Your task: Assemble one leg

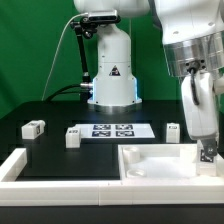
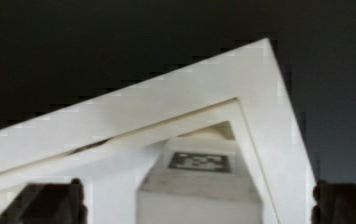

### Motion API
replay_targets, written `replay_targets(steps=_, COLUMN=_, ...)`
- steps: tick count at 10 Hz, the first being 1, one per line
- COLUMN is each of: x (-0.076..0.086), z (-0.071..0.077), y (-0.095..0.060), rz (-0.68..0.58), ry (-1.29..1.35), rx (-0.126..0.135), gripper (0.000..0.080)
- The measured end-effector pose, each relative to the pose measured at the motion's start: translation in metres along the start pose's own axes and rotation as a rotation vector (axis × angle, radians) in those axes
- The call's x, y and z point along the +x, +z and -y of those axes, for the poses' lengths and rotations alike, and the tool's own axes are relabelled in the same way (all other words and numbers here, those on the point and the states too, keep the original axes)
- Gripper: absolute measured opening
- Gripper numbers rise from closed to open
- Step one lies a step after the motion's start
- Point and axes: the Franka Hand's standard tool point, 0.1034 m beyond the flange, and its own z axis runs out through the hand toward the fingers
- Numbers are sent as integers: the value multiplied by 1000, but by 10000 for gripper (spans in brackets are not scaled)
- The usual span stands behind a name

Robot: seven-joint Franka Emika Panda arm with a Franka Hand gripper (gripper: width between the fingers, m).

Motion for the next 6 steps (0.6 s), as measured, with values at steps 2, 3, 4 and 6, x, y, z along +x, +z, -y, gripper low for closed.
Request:
replay_targets(steps=2, x=-1, z=3, y=0, rz=-17, ry=-279, rx=-17, gripper=648)
replay_targets(steps=3, x=0, z=3, y=-3, rz=-30, ry=-452, rx=-42, gripper=649)
replay_targets(steps=4, x=1, z=4, y=-4, rz=-44, ry=-578, rx=-58, gripper=649)
replay_targets(steps=6, x=2, z=6, y=-6, rz=-73, ry=-842, rx=-80, gripper=649)
